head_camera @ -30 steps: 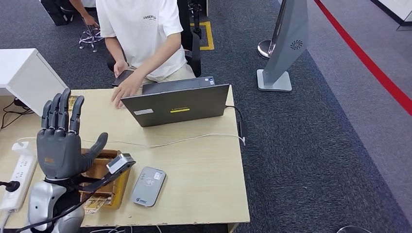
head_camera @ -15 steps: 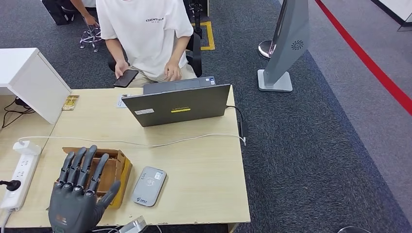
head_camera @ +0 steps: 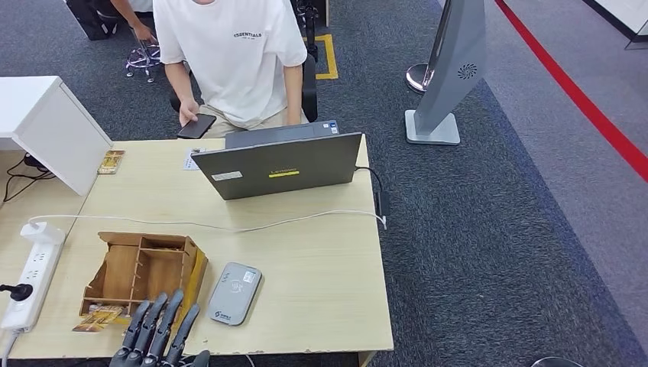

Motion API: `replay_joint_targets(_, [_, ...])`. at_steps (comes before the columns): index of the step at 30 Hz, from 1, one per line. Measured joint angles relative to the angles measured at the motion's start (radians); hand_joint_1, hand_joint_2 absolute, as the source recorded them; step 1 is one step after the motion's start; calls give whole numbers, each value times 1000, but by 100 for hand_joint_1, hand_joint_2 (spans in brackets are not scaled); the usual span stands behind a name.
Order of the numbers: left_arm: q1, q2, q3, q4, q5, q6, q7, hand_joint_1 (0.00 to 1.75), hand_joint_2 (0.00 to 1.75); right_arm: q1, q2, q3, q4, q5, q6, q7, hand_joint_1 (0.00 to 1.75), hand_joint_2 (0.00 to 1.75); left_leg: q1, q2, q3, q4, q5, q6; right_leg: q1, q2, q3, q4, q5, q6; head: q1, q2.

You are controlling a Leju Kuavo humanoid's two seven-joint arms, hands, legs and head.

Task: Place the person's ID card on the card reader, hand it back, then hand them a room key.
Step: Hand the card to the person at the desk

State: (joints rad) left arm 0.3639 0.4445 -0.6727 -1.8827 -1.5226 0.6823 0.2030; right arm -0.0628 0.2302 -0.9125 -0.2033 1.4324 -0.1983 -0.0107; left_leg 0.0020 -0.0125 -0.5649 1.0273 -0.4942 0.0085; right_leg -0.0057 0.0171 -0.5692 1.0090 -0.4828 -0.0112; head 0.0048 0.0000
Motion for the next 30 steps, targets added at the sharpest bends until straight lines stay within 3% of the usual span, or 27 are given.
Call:
replay_joint_targets(3, [10, 12, -12, 3, 15, -5, 0, 0, 175, 0, 0, 1, 0, 0, 0, 7, 0, 175, 0, 0, 0, 0, 0, 0, 0, -1, 0, 0, 0, 0, 0, 0])
replay_joint_targets(13, [-27, 72, -123, 29, 44, 17, 166, 0, 175, 0, 0, 3, 0, -4, -2, 9, 0, 175, 0, -1, 0, 0, 0, 0, 0, -1, 0, 0, 0, 0, 0, 0])
replay_joint_targets(19, [-43, 84, -146, 38, 35, 19, 196, 0, 175, 0, 0, 3, 0, -4, -3, 10, 0, 175, 0, -1, 0, 0, 0, 0, 0, -1, 0, 0, 0, 0, 0, 0])
replay_joint_targets(24, [-35, 94, -154, 55, 31, 19, 279, 0, 175, -1, 0, 3, 0, 1, -2, 10, 0, 175, 0, -1, 0, 0, 0, 0, 0, -1, 0, 0, 0, 0, 0, 0])
replay_joint_targets(27, [-6, 85, -106, 77, 83, 19, 217, 0, 175, 0, 0, 6, 0, 5, 0, 10, 0, 175, 0, -1, 0, 0, 0, 0, 0, -1, 0, 0, 0, 0, 0, 0])
replay_joint_targets(30, [42, 27, 31, 121, 158, 19, -3, 0, 175, 0, 0, 9, 0, 11, 1, 10, 0, 175, 0, -1, 0, 0, 0, 0, 0, -1, 0, 0, 0, 0, 0, 0])
